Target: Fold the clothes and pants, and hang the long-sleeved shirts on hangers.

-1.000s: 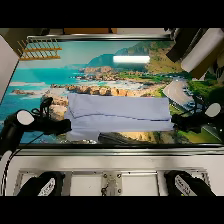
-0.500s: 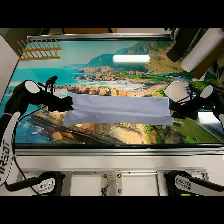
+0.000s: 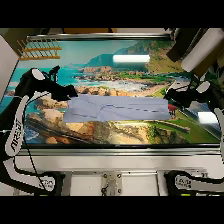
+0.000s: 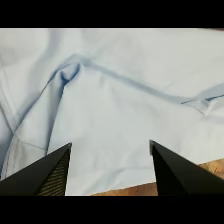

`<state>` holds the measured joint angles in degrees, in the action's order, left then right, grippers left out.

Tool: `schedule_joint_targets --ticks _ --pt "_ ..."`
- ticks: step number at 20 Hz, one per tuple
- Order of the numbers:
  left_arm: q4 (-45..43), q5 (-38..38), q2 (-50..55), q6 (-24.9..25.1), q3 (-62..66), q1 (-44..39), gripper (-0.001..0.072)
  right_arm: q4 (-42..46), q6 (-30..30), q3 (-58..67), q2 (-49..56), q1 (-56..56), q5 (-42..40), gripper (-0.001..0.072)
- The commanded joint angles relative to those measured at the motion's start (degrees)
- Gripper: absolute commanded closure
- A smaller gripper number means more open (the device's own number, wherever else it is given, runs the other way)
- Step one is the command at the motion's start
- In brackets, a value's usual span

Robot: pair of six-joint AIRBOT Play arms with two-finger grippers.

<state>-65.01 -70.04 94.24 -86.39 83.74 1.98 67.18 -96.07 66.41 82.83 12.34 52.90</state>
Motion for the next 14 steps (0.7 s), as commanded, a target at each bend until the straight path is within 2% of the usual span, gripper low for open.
schedule_joint_targets --ticks 1,2,3,5,6,9,14 --pt "1.66 1.42 0.63 0.04 4.44 0.02 0.0201 -8.52 6.64 0.81 -0.2 0.7 -7.32 0.0087" --pt "2.12 1.18 0.0 0.02 4.98 0.02 0.0202 -8.46 8.04 1.09 -0.2 1.88 -5.16 0.0088" --pt "2.14 0.87 -0.76 0.02 4.98 -0.39 0.0287 -8.26 9.31 1.09 -0.02 3.5 -2.36 0.0088" --pt "2.05 0.24 -1.75 0.04 4.98 -1.95 0.0671 -8.09 14.01 1.09 1.62 8.13 4.74 0.0087" --pt "2.12 -0.11 -1.92 0.07 5.01 -2.97 0.0698 -8.11 16.06 1.09 2.95 10.43 8.07 0.0087" --pt "2.14 -0.39 -1.86 0.07 4.63 -7.98 0.0698 -8.85 21.27 1.09 8.52 16.04 15.47 0.0087" --pt "2.05 1.57 -0.26 0.04 4.63 -15.91 0.0698 -17.03 28.92 1.2 15.98 15.93 17.25 0.0088"
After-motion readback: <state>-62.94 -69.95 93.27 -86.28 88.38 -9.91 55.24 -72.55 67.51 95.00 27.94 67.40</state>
